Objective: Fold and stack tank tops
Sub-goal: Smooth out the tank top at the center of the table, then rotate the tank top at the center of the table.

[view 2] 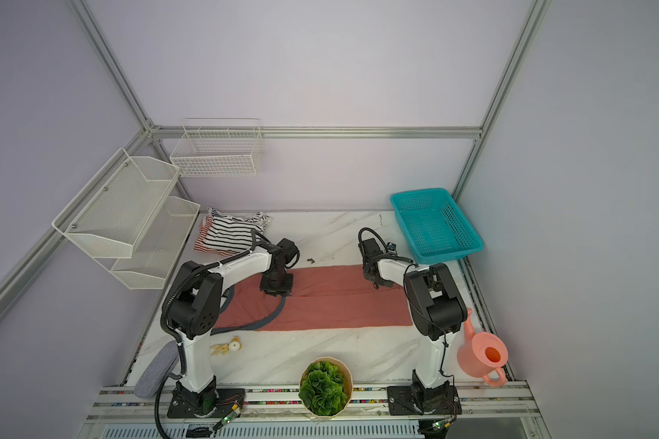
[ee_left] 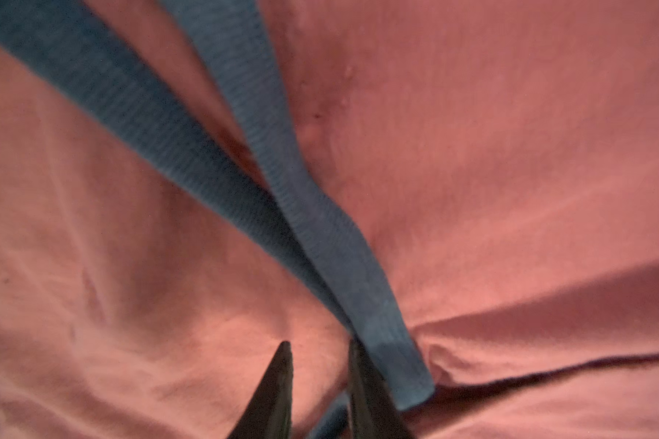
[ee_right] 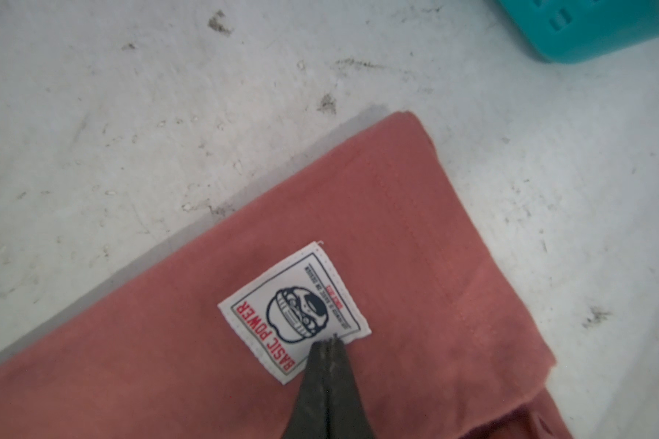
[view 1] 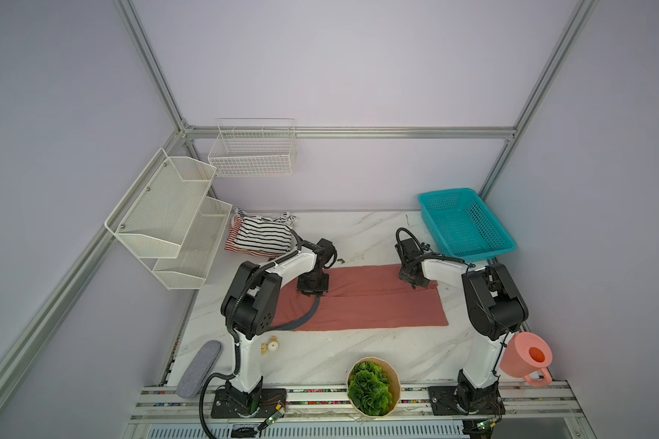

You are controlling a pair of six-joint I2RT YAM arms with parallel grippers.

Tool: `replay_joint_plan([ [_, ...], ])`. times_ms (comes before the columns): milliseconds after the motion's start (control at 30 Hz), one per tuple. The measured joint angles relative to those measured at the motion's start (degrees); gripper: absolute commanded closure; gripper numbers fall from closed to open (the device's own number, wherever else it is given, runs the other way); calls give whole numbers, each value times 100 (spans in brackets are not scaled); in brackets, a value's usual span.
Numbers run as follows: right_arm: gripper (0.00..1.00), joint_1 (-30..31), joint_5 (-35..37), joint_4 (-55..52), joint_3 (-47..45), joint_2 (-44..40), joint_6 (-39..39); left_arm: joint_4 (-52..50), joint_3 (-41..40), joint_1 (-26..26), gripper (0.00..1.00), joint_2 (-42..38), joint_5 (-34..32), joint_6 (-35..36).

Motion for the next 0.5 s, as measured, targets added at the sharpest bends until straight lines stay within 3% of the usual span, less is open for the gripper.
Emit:
replay_joint_plan([
  [367,73,-15,-249,-509,122,-426,-133,-319,568,2,70,-501,-79,-50],
  [500,70,-15,-424,-490,304,-656,-236,-341,710,2,71,-470,-162,-48],
])
